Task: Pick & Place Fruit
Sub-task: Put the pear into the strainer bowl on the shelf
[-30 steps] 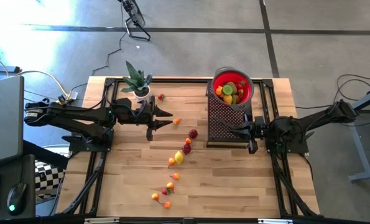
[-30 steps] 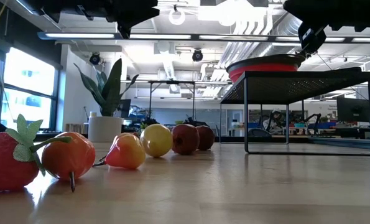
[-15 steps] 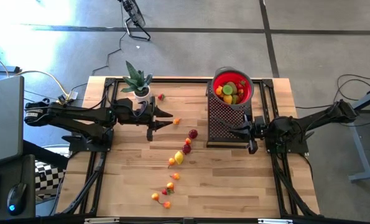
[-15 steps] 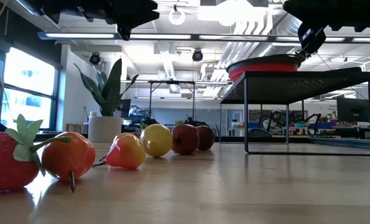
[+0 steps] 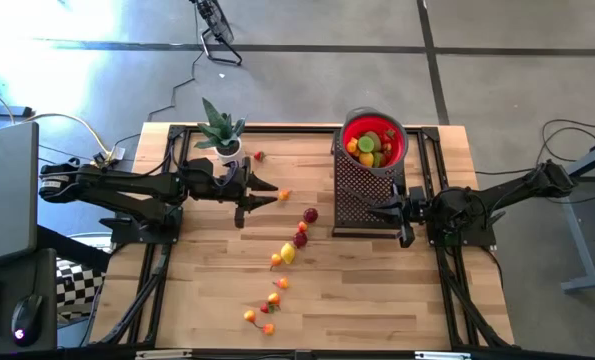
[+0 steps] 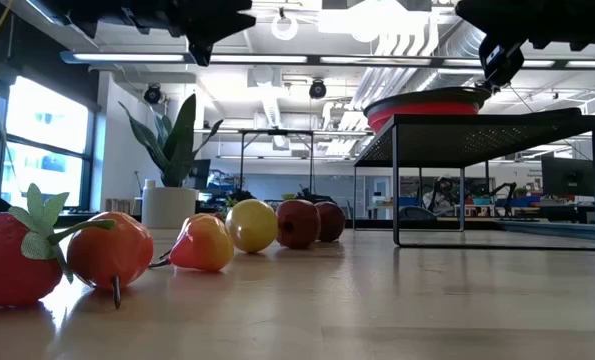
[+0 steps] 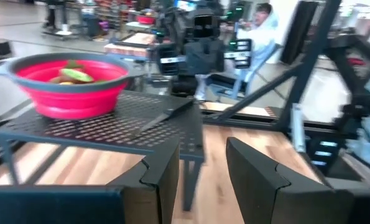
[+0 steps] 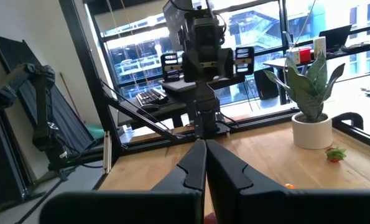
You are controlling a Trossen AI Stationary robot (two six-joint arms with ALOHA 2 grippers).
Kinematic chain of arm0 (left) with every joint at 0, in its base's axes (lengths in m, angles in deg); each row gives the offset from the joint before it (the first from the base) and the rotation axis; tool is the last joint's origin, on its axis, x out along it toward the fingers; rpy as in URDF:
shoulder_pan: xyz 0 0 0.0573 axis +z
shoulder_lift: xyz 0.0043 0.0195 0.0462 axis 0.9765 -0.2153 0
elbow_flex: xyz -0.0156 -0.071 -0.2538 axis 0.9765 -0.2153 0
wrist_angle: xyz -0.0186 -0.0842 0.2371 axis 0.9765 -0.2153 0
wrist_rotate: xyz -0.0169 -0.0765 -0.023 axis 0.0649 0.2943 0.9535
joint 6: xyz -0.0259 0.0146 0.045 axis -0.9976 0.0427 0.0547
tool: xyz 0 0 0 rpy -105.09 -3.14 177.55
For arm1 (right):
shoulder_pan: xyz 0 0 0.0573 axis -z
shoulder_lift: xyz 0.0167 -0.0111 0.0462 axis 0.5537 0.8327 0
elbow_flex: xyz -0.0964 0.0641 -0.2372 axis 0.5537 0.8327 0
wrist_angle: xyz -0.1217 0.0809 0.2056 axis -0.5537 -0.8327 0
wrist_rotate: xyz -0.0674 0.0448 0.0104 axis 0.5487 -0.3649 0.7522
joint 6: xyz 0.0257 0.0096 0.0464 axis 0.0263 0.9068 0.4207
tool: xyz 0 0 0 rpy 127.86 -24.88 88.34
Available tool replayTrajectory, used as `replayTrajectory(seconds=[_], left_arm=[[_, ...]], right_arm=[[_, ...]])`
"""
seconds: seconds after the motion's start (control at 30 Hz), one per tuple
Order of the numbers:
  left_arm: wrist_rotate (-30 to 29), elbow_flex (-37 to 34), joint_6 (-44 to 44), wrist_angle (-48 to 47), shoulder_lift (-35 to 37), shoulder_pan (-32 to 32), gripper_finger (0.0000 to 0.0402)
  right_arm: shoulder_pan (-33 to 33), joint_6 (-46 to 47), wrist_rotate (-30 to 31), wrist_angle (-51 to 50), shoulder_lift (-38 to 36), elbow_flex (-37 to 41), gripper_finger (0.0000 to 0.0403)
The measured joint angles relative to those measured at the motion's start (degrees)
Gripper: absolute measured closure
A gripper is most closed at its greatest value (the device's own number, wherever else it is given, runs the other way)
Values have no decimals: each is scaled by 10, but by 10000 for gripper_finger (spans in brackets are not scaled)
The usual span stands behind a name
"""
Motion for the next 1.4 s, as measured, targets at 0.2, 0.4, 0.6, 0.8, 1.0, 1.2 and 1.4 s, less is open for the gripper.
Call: replayTrajectory(seconds=[0.2,0.4,0.6,0.8,1.0,1.2,1.4], left_arm=[[-11,0,0,0,0,-37,272],[-81,0,0,0,0,-94,272],[-114,0,-4,0,0,-138,272],[-170,0,-42,-16,0,-176,272],[-225,0,-73,-32,-11,-229,272],[-313,22,-121,-89,-29,-279,272],[-374,83,-195,-216,-68,-318,272]], right_arm=[[0,0,0,2,0,0,398],[0,1,0,2,0,0,398],[0,1,0,2,0,0,398],[0,7,0,4,0,0,398],[0,16,0,4,0,0,398],[0,15,0,5,0,0,398],[0,27,0,5,0,0,398]])
